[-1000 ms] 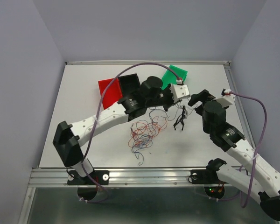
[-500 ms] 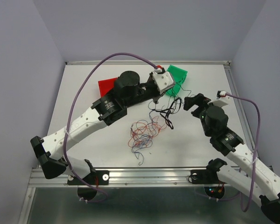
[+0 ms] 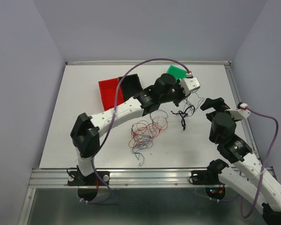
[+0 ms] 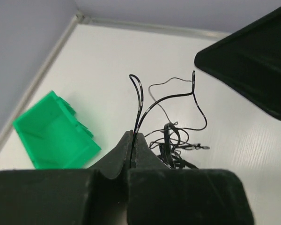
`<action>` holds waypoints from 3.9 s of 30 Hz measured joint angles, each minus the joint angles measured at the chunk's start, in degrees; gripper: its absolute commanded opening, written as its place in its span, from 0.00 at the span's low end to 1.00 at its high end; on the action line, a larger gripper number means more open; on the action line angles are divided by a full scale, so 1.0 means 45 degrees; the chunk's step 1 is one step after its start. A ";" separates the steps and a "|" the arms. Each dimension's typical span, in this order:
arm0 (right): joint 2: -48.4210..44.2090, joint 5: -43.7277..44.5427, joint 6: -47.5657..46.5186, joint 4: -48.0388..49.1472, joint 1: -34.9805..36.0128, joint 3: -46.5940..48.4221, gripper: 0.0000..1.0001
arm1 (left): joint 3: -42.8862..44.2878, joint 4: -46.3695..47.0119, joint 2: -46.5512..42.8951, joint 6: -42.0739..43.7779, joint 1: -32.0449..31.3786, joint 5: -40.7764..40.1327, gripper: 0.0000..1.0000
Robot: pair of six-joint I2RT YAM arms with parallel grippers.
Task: Untangle the cables
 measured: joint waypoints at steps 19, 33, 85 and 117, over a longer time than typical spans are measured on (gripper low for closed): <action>0.2798 -0.2030 -0.0758 -0.0899 0.0000 0.0733 0.96 | -0.3274 -0.2074 -0.2103 0.1214 0.0189 -0.2055 0.78; 0.5824 -0.8029 -0.2943 0.0398 0.0000 0.1039 0.87 | -0.7057 -0.2293 -0.2671 0.1326 0.2254 -0.3293 0.78; 0.7907 -1.4819 -0.3118 0.4852 0.0000 0.0646 0.87 | -0.5901 -0.4109 -0.6484 0.1695 0.3487 -0.0029 0.00; 1.0205 -1.5863 -0.4109 1.0433 0.2841 -0.1243 0.82 | 0.7004 -0.5391 -0.6052 -0.0578 0.1467 -0.1292 0.00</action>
